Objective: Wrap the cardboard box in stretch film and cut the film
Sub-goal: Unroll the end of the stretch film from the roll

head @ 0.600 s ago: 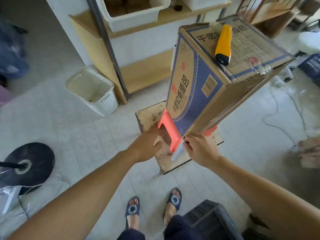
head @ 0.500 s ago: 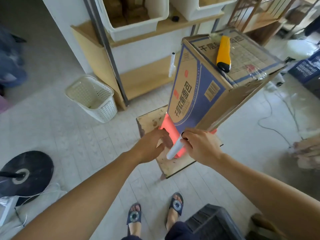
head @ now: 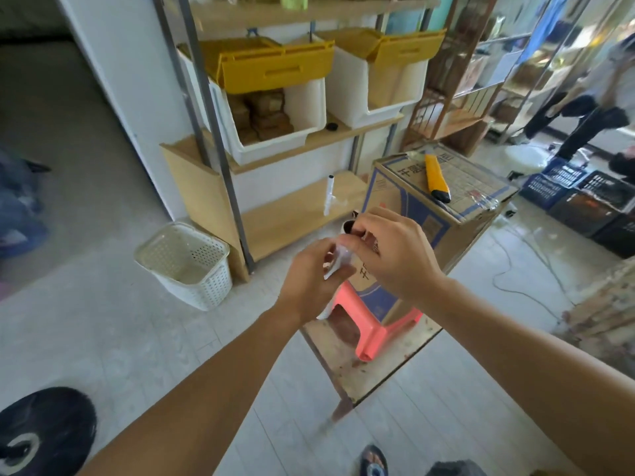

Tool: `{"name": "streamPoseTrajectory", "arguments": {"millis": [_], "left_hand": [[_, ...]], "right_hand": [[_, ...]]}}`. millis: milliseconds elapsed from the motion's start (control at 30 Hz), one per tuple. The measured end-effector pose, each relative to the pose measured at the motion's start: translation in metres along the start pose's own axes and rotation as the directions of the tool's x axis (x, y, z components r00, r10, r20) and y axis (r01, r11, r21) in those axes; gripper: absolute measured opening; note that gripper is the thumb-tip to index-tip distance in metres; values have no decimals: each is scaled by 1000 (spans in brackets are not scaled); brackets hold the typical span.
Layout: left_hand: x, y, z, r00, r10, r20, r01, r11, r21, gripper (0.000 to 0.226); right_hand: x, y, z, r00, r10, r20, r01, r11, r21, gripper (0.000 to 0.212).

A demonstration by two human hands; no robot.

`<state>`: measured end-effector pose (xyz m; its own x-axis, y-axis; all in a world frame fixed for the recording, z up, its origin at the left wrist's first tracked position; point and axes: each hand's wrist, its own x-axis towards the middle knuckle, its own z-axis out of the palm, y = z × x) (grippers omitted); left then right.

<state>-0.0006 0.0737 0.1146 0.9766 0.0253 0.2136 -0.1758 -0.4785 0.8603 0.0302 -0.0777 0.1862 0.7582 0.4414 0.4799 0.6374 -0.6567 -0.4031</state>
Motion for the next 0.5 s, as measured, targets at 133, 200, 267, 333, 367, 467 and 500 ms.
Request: {"name": "streamPoseTrajectory", "arguments": {"millis": [133,200,267,333,367,467,500], "left_hand": [[-6,6,-19,1000,12,-21,-13,997,-80,23],[-9,11,-26,1000,-15,-25,11,989,-147,18],[-11,16,-33,999,-22,-23,17,981,-195,20],[-11,19,-37,1000,0,-21,-4,980,-199,18],[-11,20,-38,1000,8,-16,-11,978,-207,17],[-11,28,-41,998,49,34,-38,964,-264,22],[-10,31,-40,997,57,51,-41,964,-264,23]], "right_hand": [[2,-19,-3,996,49,-74,-38,990,138,19],[-1,-30,-2,988,108,-113,-72,956,284,12],[-7,-36,2,978,173,-115,-112,906,408,18],[-11,-36,9,968,237,-80,-172,863,476,30],[-11,-34,11,965,259,-47,-201,841,502,37],[-11,-29,14,959,271,87,-278,823,495,52],[-10,-26,15,956,268,120,-293,832,471,50]]}}
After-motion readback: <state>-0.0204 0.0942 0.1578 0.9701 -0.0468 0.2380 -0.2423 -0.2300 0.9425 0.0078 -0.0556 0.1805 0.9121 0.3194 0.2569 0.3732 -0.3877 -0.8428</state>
